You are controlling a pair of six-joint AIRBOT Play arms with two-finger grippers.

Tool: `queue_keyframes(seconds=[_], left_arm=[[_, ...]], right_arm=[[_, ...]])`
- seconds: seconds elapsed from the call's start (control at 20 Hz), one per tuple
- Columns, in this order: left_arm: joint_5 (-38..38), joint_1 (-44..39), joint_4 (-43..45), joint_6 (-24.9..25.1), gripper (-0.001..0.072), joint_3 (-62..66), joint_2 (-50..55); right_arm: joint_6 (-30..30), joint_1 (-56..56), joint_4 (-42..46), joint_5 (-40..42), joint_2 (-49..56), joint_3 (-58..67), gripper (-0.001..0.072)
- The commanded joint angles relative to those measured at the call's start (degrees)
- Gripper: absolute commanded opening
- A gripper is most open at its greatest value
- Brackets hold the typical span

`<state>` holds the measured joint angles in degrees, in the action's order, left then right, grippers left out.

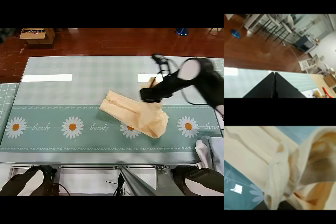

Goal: Fold the shirts.

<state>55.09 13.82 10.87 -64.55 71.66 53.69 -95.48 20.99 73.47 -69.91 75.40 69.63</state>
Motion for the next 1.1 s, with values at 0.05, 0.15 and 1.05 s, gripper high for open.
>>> queue_keyframes(seconds=[0.05,0.15,1.05], left_arm=[[7.72,4.83,0.13,-2.16,0.0022,0.0,-4.42],[12.09,4.83,0.13,-2.16,0.0022,0.0,-4.83],[18.6,4.72,16.28,-2.16,0.0023,-0.28,-5.4]], right_arm=[[-2.25,10.05,-4.44,10.43,11.1,0.0,0.0028],[-2.86,12.37,-5.35,14.82,13.38,0.0,0.0028],[8.94,-30.91,14.84,-11.47,-14.6,-11.13,0.0504]])
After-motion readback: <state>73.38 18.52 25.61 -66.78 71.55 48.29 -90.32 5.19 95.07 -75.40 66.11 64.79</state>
